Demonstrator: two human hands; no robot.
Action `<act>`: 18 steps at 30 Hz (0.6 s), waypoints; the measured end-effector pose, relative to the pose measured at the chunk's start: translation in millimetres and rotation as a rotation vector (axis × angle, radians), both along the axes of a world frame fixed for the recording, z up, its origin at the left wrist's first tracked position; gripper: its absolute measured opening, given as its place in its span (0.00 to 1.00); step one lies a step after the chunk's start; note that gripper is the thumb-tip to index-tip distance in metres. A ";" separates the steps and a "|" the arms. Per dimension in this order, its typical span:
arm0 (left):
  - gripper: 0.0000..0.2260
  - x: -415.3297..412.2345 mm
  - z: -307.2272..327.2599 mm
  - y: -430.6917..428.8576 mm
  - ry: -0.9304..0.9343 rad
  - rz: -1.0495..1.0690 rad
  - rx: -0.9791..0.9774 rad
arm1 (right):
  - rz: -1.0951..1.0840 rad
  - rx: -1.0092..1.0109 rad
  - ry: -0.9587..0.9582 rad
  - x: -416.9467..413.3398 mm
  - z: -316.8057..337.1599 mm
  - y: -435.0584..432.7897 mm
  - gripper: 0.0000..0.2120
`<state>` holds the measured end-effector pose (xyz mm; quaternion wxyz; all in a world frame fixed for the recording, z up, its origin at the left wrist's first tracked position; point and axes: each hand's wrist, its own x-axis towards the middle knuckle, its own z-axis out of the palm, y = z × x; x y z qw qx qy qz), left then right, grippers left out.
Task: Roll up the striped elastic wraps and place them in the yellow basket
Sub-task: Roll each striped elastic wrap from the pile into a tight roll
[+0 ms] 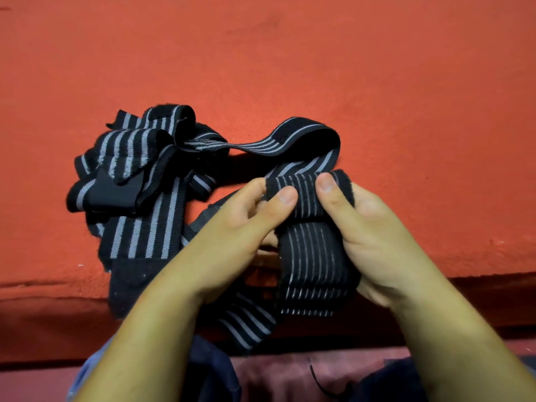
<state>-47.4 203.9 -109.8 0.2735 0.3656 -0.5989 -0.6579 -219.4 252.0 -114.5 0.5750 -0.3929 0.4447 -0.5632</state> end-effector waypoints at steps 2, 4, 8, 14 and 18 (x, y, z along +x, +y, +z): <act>0.25 3.0 -2.8 -0.4 -0.009 -0.118 0.119 | -0.070 -0.043 0.041 0.8 0.4 -0.5 0.17; 0.30 4.1 -4.1 -0.8 -0.062 -0.204 0.168 | -0.171 -0.078 0.099 -0.1 -0.6 -2.0 0.15; 0.45 8.9 -7.9 0.9 -0.170 -0.304 0.220 | -0.275 -0.157 0.198 -1.3 -2.3 -2.8 0.14; 0.25 8.8 -2.8 5.8 -0.408 -0.545 0.031 | -0.232 -0.197 0.255 0.9 -0.3 -1.0 0.11; 0.41 6.0 -9.8 4.1 -0.579 -0.536 -0.071 | -0.201 -0.163 0.258 1.5 -3.3 -2.8 0.13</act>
